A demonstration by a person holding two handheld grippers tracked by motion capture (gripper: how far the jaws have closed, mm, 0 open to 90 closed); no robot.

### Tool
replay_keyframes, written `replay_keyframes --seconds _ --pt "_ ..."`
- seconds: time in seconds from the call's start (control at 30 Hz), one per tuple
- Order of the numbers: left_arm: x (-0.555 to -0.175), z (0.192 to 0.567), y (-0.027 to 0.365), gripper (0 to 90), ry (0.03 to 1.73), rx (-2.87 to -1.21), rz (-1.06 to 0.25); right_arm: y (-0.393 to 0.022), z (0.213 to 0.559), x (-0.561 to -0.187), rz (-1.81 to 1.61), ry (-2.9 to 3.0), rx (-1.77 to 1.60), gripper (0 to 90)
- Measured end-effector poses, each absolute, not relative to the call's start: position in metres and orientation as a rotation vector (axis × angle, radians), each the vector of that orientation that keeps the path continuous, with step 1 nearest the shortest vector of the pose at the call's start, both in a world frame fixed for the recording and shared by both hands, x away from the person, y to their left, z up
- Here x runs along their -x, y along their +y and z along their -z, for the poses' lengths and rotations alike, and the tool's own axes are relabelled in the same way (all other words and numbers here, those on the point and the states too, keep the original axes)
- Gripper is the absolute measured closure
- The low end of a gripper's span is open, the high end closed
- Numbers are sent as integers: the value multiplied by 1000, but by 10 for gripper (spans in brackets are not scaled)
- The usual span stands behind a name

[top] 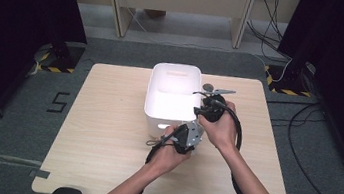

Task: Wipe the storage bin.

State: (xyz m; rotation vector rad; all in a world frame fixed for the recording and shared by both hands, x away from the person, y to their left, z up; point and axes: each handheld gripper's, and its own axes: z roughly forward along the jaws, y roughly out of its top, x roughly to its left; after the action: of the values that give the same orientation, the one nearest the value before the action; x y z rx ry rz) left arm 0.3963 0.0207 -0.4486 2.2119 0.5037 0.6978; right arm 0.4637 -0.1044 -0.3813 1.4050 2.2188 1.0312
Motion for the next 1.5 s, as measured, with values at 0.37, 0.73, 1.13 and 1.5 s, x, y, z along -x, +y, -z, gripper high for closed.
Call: replay_keyframes --seconds 0.37,0.73,1.13,1.5 --pt "-397 457 18 745 508 -2231 -695 -104 381 -464 -1029 2220 -1402 722" --pt "-400 465 16 745 496 -2266 -690 -104 381 -463 -1028 2220 -1399 721" --pt "-404 482 13 746 523 -2292 -669 -104 381 -463 -1029 2220 -1389 722" --pt "-405 490 14 744 523 -2321 -648 -104 381 -463 -1027 2218 -1391 721"
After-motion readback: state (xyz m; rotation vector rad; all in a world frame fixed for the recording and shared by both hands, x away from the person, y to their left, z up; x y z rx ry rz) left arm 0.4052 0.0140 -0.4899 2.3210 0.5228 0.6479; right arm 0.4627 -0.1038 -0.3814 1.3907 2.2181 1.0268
